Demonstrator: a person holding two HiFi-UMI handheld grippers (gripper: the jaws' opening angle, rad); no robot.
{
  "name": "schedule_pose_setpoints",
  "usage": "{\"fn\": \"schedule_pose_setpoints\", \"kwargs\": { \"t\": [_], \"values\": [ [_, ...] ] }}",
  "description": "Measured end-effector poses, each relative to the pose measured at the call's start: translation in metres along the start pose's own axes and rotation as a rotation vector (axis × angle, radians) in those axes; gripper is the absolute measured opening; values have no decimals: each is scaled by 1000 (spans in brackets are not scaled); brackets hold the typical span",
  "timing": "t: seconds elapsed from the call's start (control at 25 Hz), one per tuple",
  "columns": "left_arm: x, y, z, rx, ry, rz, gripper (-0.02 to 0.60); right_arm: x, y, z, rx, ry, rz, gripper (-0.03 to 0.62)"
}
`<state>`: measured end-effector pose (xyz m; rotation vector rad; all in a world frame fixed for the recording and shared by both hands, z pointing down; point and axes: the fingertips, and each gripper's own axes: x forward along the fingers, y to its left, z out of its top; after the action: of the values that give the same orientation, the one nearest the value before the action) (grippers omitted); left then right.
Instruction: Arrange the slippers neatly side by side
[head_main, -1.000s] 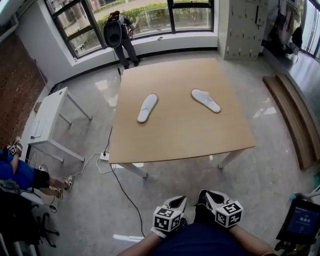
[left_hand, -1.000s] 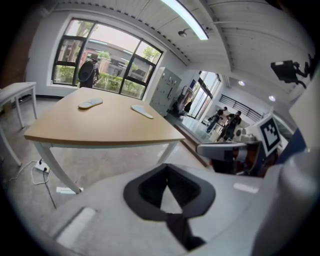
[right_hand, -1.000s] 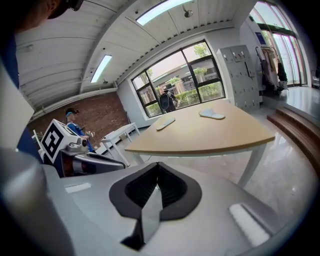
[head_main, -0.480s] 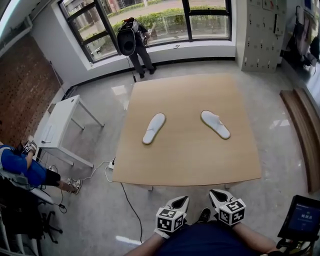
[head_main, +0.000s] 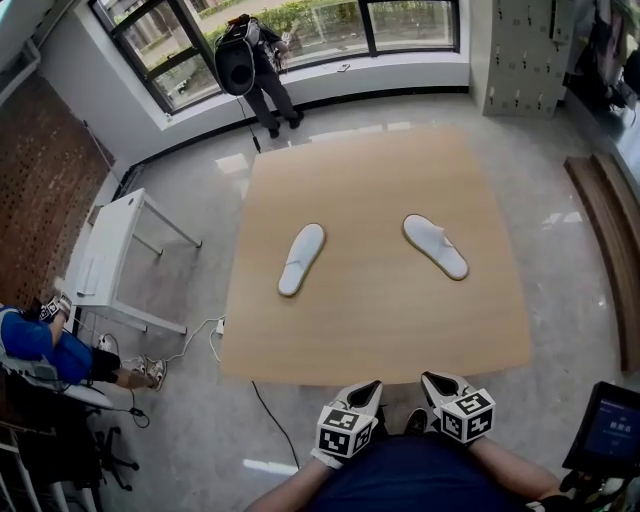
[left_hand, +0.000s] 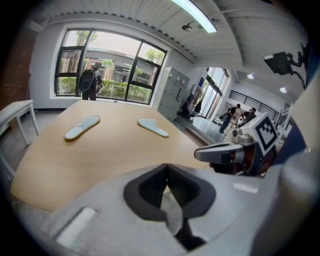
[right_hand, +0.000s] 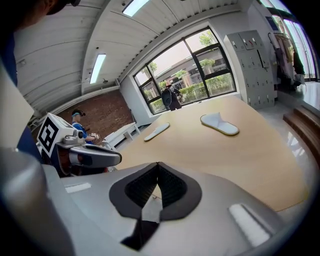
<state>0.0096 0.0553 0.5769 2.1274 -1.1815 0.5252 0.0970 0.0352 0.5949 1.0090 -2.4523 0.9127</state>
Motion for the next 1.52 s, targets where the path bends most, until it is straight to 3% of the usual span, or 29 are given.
{"fn": "schedule_pose_setpoints", "kwargs": {
  "t": [0.32,0.56,0.72,0.92,1.08,1.24,1.52],
  "values": [
    [25,66,58,121,-26,-64,3,50,-27,62,24,-94,-145,9],
    [32,110,88,124,-104,-145,3,71,-33,81,37,-104,-172,9],
    [36,160,103,156,-106,-65,3,69,-62,95,-23,-92,-248,9],
    [45,230,132,220,-133,93,3,71,-124,122,-136,-117,-378,9],
    [50,271,156,294,-138,180,3,86,-161,144,-219,-93,-390,9],
    [72,314,163,398,-68,253,3,106,-204,164,-277,-45,-379,9],
    [119,392,145,430,123,337,3,150,-262,168,-458,107,-364,9]
  ]
}}
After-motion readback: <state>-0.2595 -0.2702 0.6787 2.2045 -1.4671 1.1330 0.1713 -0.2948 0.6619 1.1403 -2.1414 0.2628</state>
